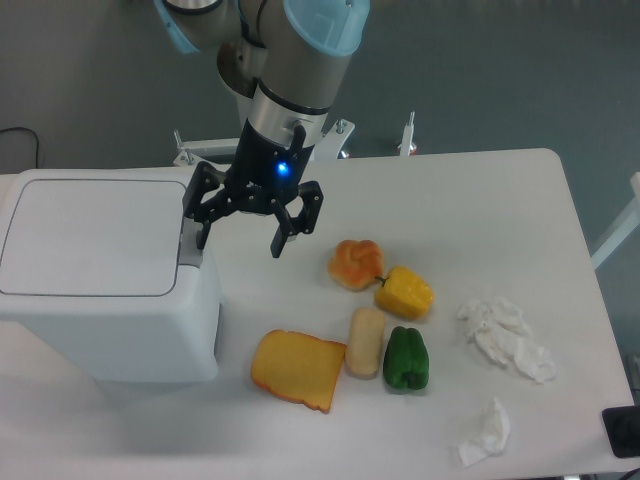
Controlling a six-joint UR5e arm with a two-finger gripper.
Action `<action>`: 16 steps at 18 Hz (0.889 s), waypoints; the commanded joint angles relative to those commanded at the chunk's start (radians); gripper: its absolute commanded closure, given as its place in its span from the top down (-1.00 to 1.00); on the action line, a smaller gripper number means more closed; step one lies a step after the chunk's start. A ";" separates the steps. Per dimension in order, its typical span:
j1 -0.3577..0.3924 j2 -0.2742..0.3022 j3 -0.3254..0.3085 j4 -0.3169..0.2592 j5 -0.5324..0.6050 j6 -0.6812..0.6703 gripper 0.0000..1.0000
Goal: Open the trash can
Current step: 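Press the grey tab so the white lid flips up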
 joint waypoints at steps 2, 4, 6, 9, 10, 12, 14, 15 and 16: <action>0.000 -0.002 0.000 0.000 0.000 0.002 1.00; 0.000 -0.002 0.000 0.002 0.000 0.002 1.00; 0.000 -0.002 -0.003 0.002 0.000 0.002 1.00; 0.000 0.002 -0.011 0.003 0.000 0.003 1.00; 0.000 0.002 -0.011 0.003 0.000 0.005 1.00; 0.000 0.002 -0.012 0.003 0.000 0.005 1.00; 0.000 0.002 -0.012 0.002 0.000 0.005 1.00; 0.000 0.002 -0.012 0.003 0.000 0.005 1.00; 0.000 0.002 -0.012 0.002 0.000 0.005 1.00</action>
